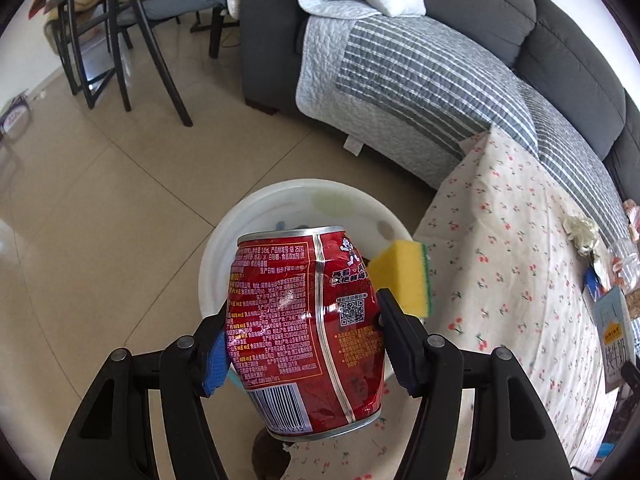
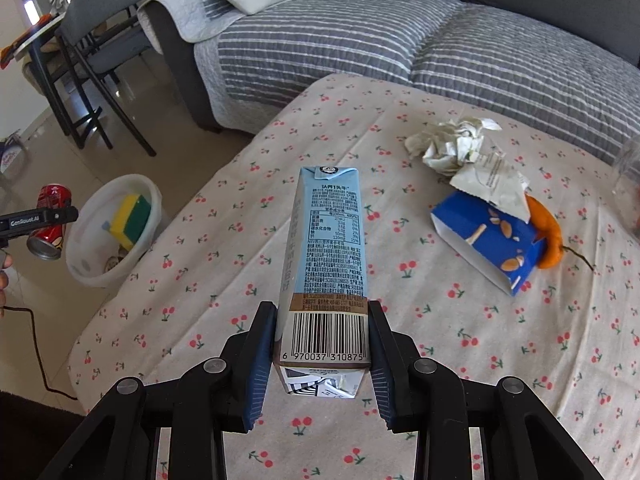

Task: Collect trash
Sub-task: 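Carry the red can and milk carton with both tools to the wastebasket, then open both tools to drop the can and carton into the wastebasket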

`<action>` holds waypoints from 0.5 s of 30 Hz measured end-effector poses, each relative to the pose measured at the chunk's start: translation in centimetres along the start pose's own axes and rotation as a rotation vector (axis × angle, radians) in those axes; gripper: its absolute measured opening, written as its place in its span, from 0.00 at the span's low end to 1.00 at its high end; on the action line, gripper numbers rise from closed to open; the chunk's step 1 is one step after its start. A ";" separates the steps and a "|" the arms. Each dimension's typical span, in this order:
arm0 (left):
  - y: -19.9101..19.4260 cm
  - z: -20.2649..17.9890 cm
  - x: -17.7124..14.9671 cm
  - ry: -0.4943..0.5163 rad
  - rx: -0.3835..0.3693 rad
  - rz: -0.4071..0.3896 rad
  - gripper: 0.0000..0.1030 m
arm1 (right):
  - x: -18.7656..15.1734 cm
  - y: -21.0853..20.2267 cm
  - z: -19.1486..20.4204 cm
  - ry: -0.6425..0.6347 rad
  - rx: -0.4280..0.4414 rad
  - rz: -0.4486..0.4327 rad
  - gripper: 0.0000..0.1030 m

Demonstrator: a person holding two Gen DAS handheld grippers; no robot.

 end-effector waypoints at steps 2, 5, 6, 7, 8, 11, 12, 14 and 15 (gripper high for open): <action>0.7 0.4 0.2 -0.016 -0.004 -0.003 0.66 | 0.1 0.3 0.6 -0.009 0.004 0.002 0.37; 1.3 0.4 0.5 -0.016 -0.006 -0.001 0.66 | 0.0 0.7 1.3 -0.022 0.002 0.010 0.37; 1.4 0.3 0.6 -0.011 -0.004 0.000 0.66 | 0.0 0.7 1.4 -0.026 0.002 0.012 0.37; 1.5 0.1 0.6 -0.006 -0.004 0.000 0.66 | 0.0 0.8 1.5 -0.030 -0.002 0.012 0.37; 1.7 0.0 0.7 0.000 -0.003 0.003 0.66 | 0.1 0.9 1.5 -0.033 -0.007 0.011 0.37; 2.2 -0.3 0.8 0.019 0.003 0.002 0.66 | 0.2 0.9 1.6 -0.034 -0.011 0.010 0.37; 2.4 -0.4 0.7 0.029 0.010 0.000 0.66 | 0.3 0.9 1.7 -0.033 -0.012 0.009 0.37; 2.7 -0.4 0.8 0.035 0.012 -0.007 0.66 | 0.4 0.7 2.0 -0.039 -0.017 0.005 0.37; 2.7 -0.3 0.8 0.028 0.016 -0.010 0.66 | 0.5 0.6 2.2 -0.041 -0.020 0.001 0.37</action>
Point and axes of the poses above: each gripper's, at about its wrist camera, not at the fingertips, and y roughly the way its jaws point, z to its left, x to its top, the point moved 2 cm from there along y, roughly the way its jaws point, and after that the axes turned 9 degrees about -x, right-handed, at the moved point
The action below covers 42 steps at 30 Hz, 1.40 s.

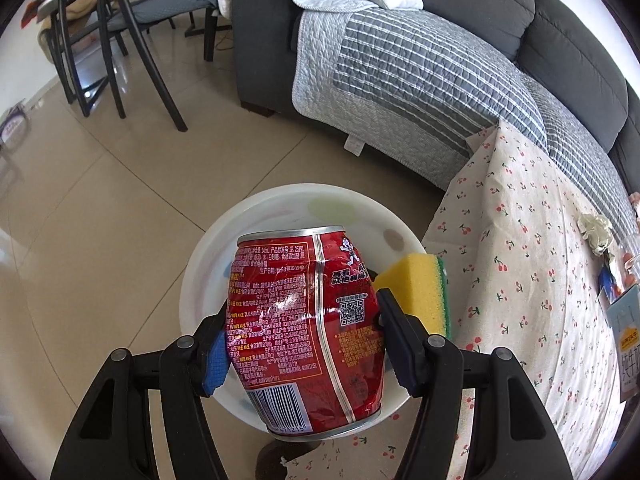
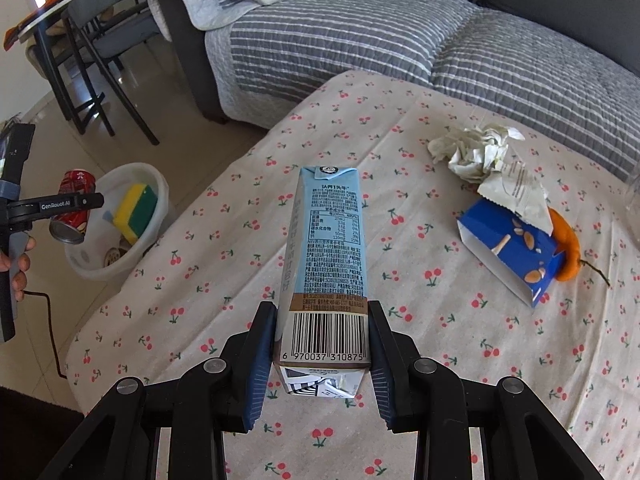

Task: Collect trash
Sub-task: 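Open both tools to drop the can and carton into the wastebasket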

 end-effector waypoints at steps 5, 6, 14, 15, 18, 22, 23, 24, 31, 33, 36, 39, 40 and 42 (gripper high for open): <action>-1.2 0.2 -0.4 -0.027 -0.034 0.002 0.92 | 0.3 -1.0 0.7 -0.011 -0.010 -0.034 0.37; -1.8 0.0 -0.5 -0.013 -0.029 -0.007 0.92 | 0.4 -1.2 0.9 -0.007 -0.006 -0.036 0.37; -6.8 -0.7 -2.5 0.079 -0.019 -0.028 1.00 | 1.4 -1.0 3.9 -0.002 0.032 -0.035 0.38; -7.4 -0.6 -2.8 0.083 -0.015 -0.033 1.00 | 1.6 -0.9 4.6 -0.006 0.040 -0.035 0.38; -9.0 0.2 -3.8 0.081 0.005 -0.047 1.00 | 2.4 -0.6 6.8 -0.020 0.063 -0.033 0.38; -10.4 1.7 -4.6 0.031 -0.008 -0.062 1.00 | 3.5 -0.7 10.0 -0.046 0.101 -0.041 0.38; -10.8 2.2 -4.7 0.020 -0.013 -0.066 1.00 | 3.9 -0.6 11.0 -0.055 0.109 -0.042 0.38; -11.0 2.6 -4.8 0.014 -0.014 -0.070 1.00 | 4.2 -0.4 11.7 -0.060 0.119 -0.042 0.38; -12.0 5.5 -4.7 -0.047 -0.005 -0.081 1.00 | 6.5 1.3 18.0 -0.104 0.219 -0.037 0.38; -12.1 6.3 -4.5 -0.073 -0.006 -0.083 1.00 | 6.9 2.5 19.7 -0.108 0.247 -0.010 0.38; -12.2 7.3 -4.4 -0.099 -0.008 -0.082 1.00 | 7.2 4.5 22.0 -0.116 0.274 0.032 0.38; -12.2 7.8 -4.3 -0.108 -0.001 -0.078 1.00 | 7.5 6.4 23.4 -0.113 0.284 0.059 0.38; -12.2 7.9 -4.2 -0.111 0.000 -0.079 1.00 | 7.5 6.8 23.7 -0.115 0.280 0.062 0.38; -12.2 8.1 -4.2 -0.115 -0.003 -0.078 1.00 | 7.8 7.8 24.0 -0.114 0.277 0.070 0.39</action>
Point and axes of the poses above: each gripper's, at about its wrist camera, not at the fingertips, and y roughly the way its jaws point, z to its left, x to its top, the point moved 2 cm from there along y, roughly the way its jaws point, and after that the axes turned 9 degrees about -x, right-handed, at the moved point
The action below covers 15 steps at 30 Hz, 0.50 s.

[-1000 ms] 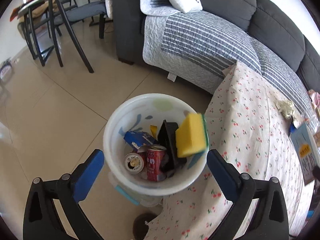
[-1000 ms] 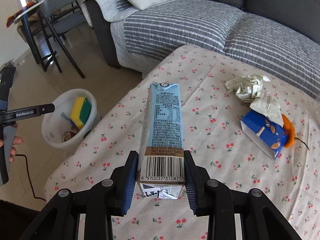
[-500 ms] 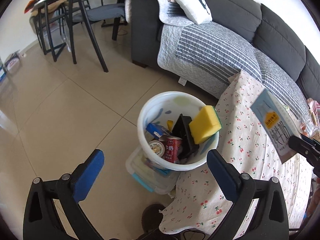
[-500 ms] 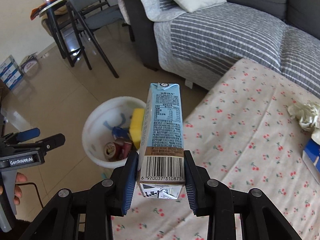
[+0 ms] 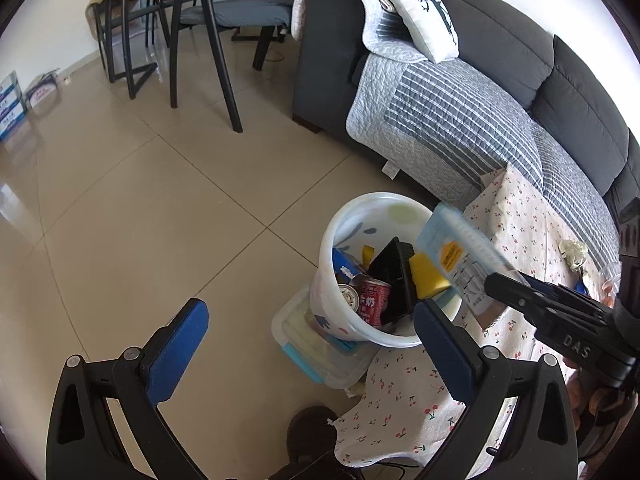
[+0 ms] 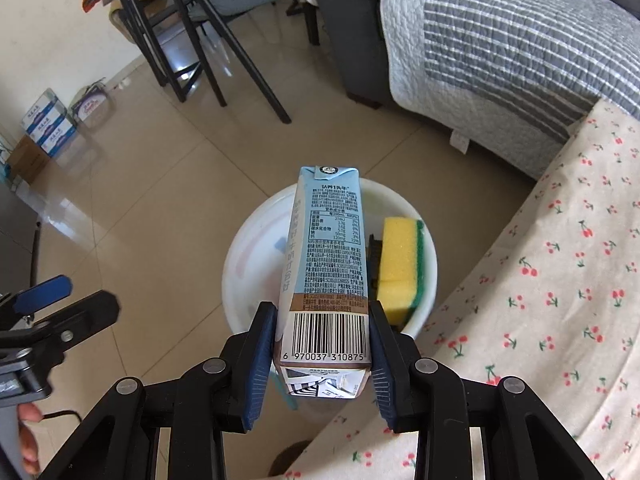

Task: Collect trash
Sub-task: 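Open both tools to drop the can and carton into the wastebasket, then move both tools back over the table toward the remaining items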

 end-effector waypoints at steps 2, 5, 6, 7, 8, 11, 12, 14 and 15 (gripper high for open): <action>0.1 0.0 -0.1 -0.004 -0.001 0.003 1.00 | 0.3 0.6 -0.3 0.022 0.016 0.010 0.47; 0.2 -0.3 -0.1 -0.001 -0.005 0.009 1.00 | 0.2 0.4 -1.2 0.069 0.035 -0.002 0.63; 0.2 -0.6 -0.1 0.005 -0.007 0.009 1.00 | 0.0 0.0 -1.4 0.067 0.044 -0.012 0.63; 0.2 -0.9 -0.1 0.012 -0.009 0.009 1.00 | -0.2 -0.4 -1.5 0.057 0.046 -0.016 0.63; 0.1 -1.1 -0.1 0.017 -0.011 0.009 1.00 | -0.4 -0.8 -1.8 0.049 0.036 -0.016 0.63; 0.3 -2.4 -0.1 0.033 -0.021 0.011 1.00 | -1.5 -2.5 -3.3 0.044 0.001 -0.018 0.64; 0.4 -3.1 -0.1 0.043 -0.026 0.015 1.00 | -1.9 -3.1 -3.9 0.047 -0.004 -0.025 0.67; 0.6 -4.3 -0.2 0.062 -0.031 0.021 1.00 | -2.6 -4.4 -5.7 0.065 -0.027 -0.036 0.69; 0.7 -5.1 -0.2 0.074 -0.035 0.025 1.00 | -3.0 -5.1 -6.7 0.074 -0.045 -0.039 0.70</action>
Point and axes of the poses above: each gripper's, at about its wrist camera, not at the fingertips, and y roughly the way its jaws point, z to its left, x to its top, the point moved 2 cm from there along y, roughly the way its jaws point, and after that the axes turned 9 degrees about -x, right-handed, at the moved point
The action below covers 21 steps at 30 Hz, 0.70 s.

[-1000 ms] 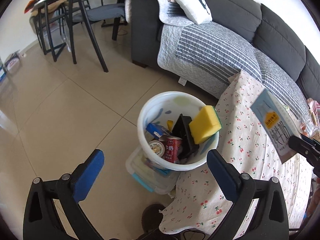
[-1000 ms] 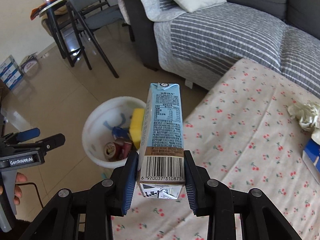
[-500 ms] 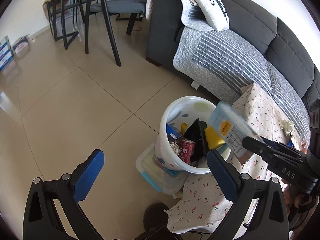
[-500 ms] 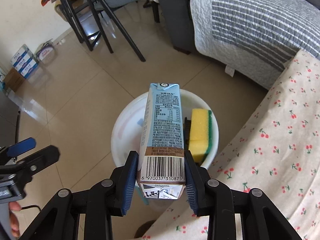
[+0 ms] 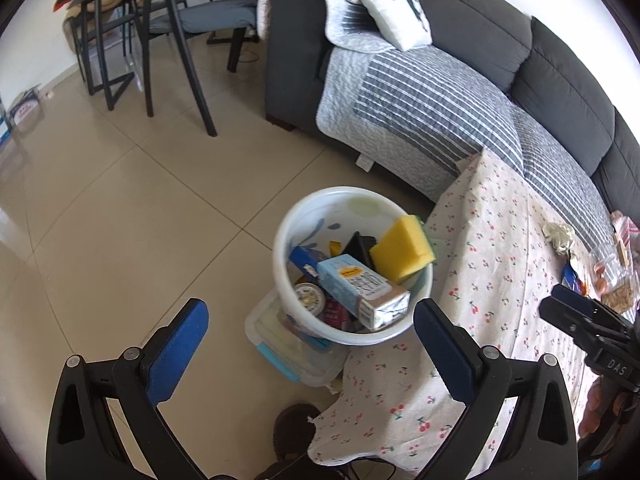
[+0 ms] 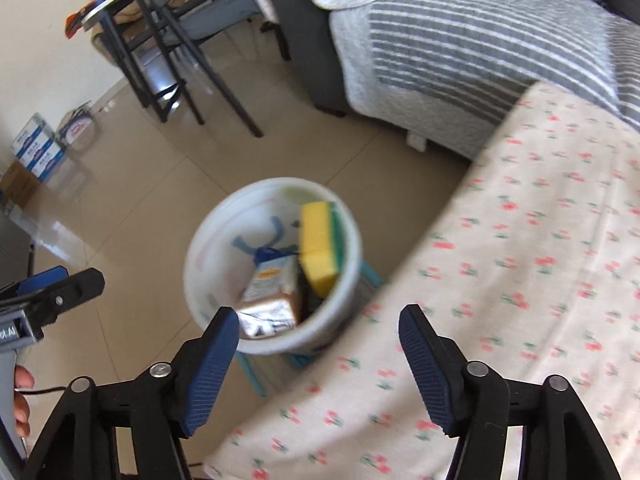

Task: Collect trash
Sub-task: 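Move both tools back over the table toward the remaining items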

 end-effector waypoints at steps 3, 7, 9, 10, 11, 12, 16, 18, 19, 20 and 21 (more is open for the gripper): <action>0.4 -2.7 0.1 0.038 -0.018 0.009 1.00 | -0.8 -1.9 -3.5 0.025 -0.053 -0.010 0.71; 1.2 -6.4 0.0 0.086 -0.047 0.018 1.00 | -2.2 -4.9 -8.8 0.083 -0.106 -0.022 0.73; 1.8 -8.4 -0.1 0.109 -0.058 0.034 1.00 | -3.2 -6.5 -11.5 0.111 -0.138 -0.033 0.73; 2.1 -9.3 -0.2 0.118 -0.064 0.042 1.00 | -3.6 -7.3 -12.6 0.119 -0.154 -0.038 0.73; 2.4 -10.4 -0.3 0.127 -0.070 0.049 1.00 | -4.1 -8.0 -13.8 0.127 -0.171 -0.043 0.74; 2.7 -11.4 -0.4 0.137 -0.077 0.057 1.00 | -4.6 -8.7 -14.8 0.135 -0.185 -0.046 0.74; 3.8 -15.6 -0.9 0.184 -0.090 0.073 1.00 | -6.6 -10.7 -19.1 0.172 -0.232 -0.044 0.75; 4.4 -17.9 -1.1 0.213 -0.093 0.080 1.00 | -7.6 -11.5 -21.0 0.188 -0.251 -0.045 0.75; 4.8 -19.1 -1.3 0.230 -0.094 0.083 1.00 | -8.1 -11.9 -21.9 0.195 -0.261 -0.045 0.75; 5.1 -20.2 -1.5 0.247 -0.095 0.087 1.00 | -8.5 -12.3 -22.8 0.201 -0.271 -0.046 0.75; 5.4 -21.3 -1.7 0.262 -0.095 0.090 1.00 | -8.9 -12.5 -23.6 0.206 -0.279 -0.047 0.76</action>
Point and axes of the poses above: each gripper's, at about its wrist camera, not at the fingertips, and y roughly the way its jaws point, z to its left, x to its top, the point moved 2 cm from there along y, roughly the way its jaws point, and after that the axes turned 9 degrees about -x, right-handed, at the moved point
